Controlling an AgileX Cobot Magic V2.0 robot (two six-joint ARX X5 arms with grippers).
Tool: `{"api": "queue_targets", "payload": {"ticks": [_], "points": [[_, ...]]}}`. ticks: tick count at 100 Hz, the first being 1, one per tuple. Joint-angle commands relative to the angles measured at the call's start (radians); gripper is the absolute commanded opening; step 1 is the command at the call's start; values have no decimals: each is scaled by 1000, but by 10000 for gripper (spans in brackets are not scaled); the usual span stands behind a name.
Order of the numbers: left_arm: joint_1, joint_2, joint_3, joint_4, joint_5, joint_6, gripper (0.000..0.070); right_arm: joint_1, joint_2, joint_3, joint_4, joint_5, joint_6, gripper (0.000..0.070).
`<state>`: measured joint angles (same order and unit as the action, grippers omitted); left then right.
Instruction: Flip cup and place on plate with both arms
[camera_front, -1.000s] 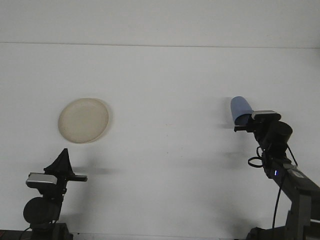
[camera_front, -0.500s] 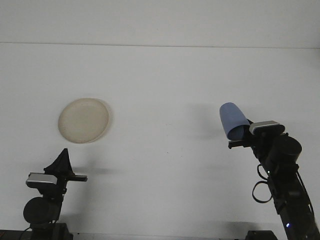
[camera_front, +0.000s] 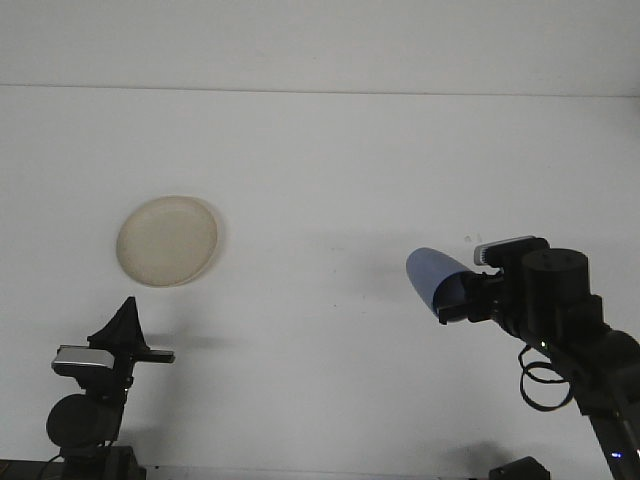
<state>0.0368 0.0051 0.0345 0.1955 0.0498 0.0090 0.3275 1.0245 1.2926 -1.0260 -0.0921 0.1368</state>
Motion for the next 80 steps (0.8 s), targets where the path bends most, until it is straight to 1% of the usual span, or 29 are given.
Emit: {"api": "queue_targets", "payload": {"ticks": [1,8,53,80], "points": [[0,-2,-19,15,-5,-1,11,34,65,63,-38,23,16,3],[0,-2,-19,15,-5,-1,11,73,135,111,-77,41,3,3],[0,-2,-19,15,-5,-1,11,278,616,359,-267,41,-113,3],[0,-2,-19,15,-5,-1,11,388,748,385,-283,41,-134,3]]}}
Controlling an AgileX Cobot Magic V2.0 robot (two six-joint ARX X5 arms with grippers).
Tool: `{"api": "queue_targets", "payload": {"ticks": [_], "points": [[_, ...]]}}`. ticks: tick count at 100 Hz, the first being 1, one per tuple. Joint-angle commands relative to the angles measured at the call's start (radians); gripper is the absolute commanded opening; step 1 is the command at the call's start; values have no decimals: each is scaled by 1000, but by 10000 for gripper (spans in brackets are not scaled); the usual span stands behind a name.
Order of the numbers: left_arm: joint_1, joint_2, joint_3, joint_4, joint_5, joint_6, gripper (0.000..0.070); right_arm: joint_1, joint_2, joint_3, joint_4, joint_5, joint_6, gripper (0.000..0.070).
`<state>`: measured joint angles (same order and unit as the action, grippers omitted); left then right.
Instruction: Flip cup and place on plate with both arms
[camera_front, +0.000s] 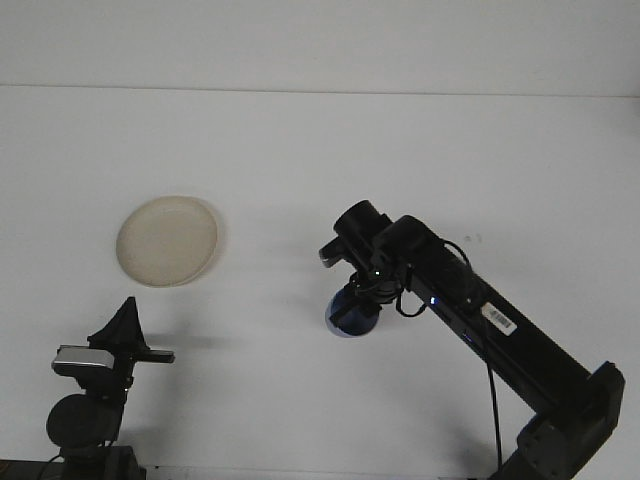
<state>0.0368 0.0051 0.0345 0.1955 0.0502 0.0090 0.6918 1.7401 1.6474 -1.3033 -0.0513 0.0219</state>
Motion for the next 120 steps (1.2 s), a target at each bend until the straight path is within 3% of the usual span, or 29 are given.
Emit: {"api": "queue_targets", "payload": {"ticks": [1,87,92,109,120], "points": [[0,-2,-19,15,-5,-1,11,27,35,30,-7,1,-19,3],[0,-2,-19,15,-5,-1,11,88,146,27,8,1,-19,16],[0,-2,-19,15,-5,-1,11,88,146,27,8,0,-19,58],[0,-2,-19,15,-5,-1,11,88,146,28,9,0,-14,353],[0,-2,-19,15,-5,-1,11,88,146,31,9,0,-11,410]]}}
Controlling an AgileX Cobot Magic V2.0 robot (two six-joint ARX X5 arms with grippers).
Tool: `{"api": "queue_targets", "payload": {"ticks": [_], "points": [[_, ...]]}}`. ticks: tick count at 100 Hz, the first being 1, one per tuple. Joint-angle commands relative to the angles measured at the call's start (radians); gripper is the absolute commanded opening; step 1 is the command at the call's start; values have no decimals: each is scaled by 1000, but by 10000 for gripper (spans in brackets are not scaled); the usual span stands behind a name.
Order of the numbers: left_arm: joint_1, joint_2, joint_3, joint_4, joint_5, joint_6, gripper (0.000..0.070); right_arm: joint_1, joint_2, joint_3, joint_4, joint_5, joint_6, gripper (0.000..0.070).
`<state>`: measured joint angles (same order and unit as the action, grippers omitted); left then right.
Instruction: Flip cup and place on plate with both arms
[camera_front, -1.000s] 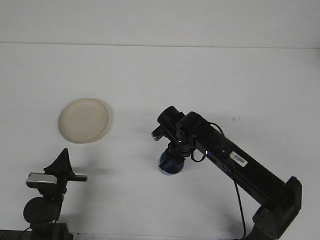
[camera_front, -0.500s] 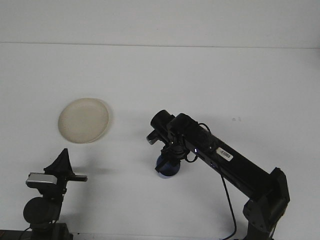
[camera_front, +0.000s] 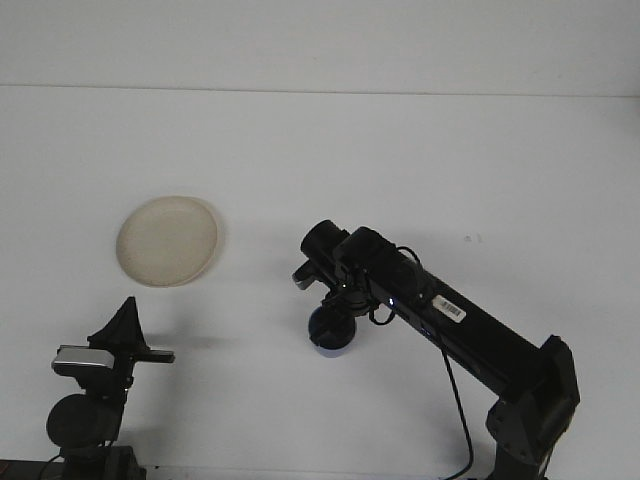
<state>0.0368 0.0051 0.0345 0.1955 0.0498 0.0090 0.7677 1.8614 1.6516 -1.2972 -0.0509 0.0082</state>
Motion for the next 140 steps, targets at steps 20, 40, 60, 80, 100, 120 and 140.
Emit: {"api": "queue_targets", "payload": {"ticks": [20,40,60,80,100,120,140], "points": [[0,-2,-19,15,-5,-1,11,11,22,99,-35,0,3,416],[0,-2,-19,15,-5,-1,11,3,-6,203,-70,4,-3,416],[0,-2,-19,15,-5,-1,11,-69,-88,212,-72,4,-25,416],[0,-2,-19,15,-5,-1,11,-225,-176,211,-72,3,-32,416],[0,-2,-19,15,-5,-1,11,-414,-277,145,-72,3,-38,416],[0,-2,-19,15,-5,-1,11,-596,-425,-18,-9,3,-38,416],[0,-2,-19,15,-5,-1,11,-700,-632,-210,135,3,-11,416]]}}
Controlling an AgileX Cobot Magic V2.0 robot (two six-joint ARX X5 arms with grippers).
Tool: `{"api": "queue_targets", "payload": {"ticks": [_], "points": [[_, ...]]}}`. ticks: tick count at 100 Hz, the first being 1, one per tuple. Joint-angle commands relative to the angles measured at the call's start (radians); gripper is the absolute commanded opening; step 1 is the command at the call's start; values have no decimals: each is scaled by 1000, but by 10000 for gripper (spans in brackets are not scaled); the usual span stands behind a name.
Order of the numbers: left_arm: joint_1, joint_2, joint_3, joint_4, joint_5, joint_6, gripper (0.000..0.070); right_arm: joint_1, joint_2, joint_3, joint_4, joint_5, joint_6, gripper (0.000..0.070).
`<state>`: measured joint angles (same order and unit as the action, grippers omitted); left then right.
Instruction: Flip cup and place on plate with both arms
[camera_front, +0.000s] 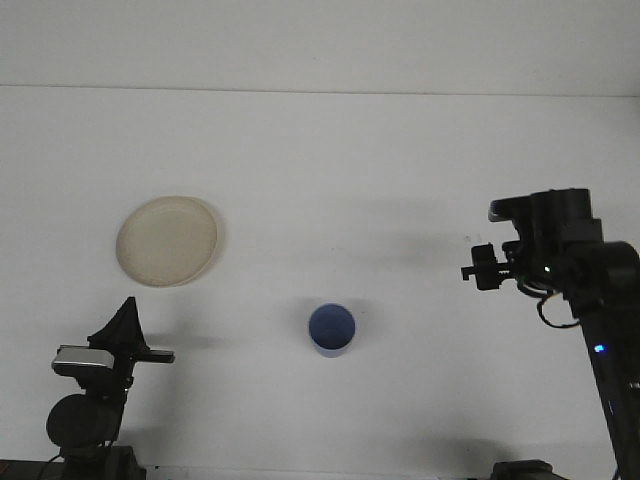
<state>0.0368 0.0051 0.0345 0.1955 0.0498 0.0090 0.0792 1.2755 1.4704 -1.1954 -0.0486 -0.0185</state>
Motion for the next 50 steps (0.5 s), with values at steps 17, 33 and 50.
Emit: {"api": "queue_targets", "payload": {"ticks": [17,33,50], "points": [[0,-2,-19,15,-5,-1,11,-35,-235,-206,180,2,21,416],[0,-2,-19,15,-5,-1,11,-35,-404,-385,338,2,22,416],[0,-2,-19,15,-5,-1,11,-35,-572,-575,512,2,23,416]]}}
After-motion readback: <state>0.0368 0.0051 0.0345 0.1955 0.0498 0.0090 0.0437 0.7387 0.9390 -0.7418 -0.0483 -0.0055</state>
